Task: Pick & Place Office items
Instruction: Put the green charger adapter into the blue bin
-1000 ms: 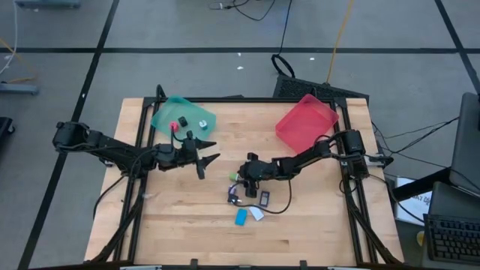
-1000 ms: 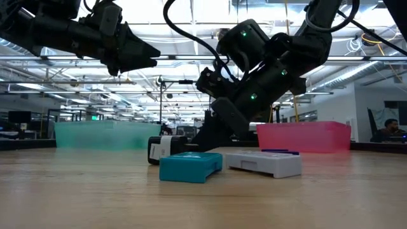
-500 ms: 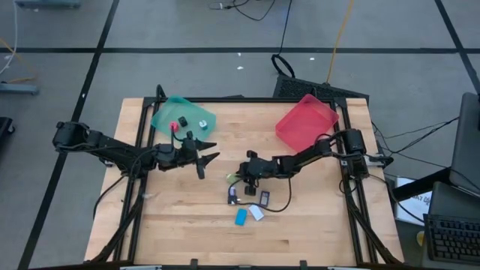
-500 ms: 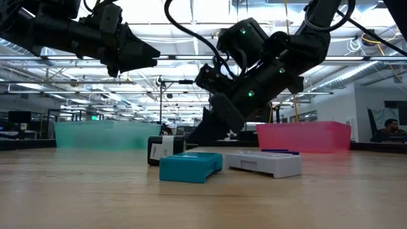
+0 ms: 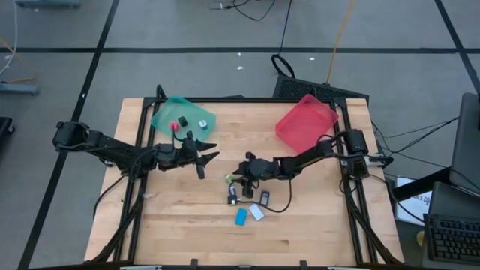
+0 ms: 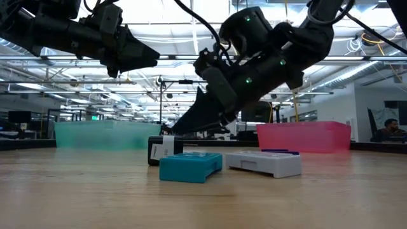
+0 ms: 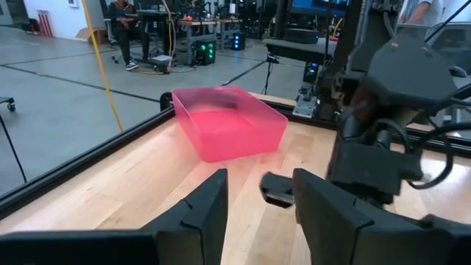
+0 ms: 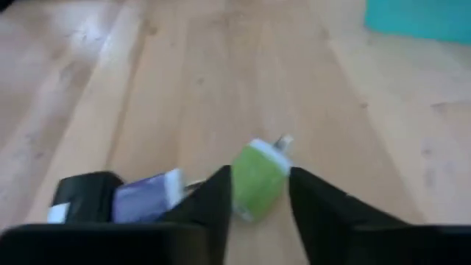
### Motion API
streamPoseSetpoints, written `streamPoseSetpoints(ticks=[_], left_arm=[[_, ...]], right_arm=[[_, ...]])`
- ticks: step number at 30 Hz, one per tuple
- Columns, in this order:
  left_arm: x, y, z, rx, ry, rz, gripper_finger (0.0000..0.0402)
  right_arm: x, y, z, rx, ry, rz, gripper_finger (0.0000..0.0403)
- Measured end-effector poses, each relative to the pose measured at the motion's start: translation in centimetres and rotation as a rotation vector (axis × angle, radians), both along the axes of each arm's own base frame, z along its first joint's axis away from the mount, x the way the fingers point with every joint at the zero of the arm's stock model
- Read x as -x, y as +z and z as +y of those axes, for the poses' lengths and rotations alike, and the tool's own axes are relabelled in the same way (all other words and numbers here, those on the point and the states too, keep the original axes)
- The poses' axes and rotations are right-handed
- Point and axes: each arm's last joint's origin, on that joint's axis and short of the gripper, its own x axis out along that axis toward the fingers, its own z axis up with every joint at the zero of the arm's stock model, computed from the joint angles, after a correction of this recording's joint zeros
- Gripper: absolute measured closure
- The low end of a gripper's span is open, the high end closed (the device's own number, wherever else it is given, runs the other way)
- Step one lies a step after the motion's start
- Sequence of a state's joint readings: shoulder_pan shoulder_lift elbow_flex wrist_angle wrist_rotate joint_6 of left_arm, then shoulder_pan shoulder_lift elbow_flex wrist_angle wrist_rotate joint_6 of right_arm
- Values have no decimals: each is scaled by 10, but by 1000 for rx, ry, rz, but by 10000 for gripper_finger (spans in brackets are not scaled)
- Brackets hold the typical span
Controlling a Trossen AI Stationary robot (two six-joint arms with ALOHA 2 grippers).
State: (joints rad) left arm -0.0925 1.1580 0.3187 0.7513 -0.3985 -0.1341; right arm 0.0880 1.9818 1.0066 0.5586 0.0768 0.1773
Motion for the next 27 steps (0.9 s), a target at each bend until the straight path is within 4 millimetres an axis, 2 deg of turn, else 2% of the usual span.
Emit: streamPoseSetpoints(ticks=[5,10,17,27], left_arm=[[0,0,0,0,0,3,239],[0,0,0,-5,1,4,223],[0,0,0,5,2,-1,205],[0,0,0,6,2,-3,202]], right_arm=[[-2,3,8,-38,-14,-35,168],[-3,3,9,24,-110,15,115],[-12,9,10,18,-106,-3,121],[-14,-17,12,-1,-61,67,145]])
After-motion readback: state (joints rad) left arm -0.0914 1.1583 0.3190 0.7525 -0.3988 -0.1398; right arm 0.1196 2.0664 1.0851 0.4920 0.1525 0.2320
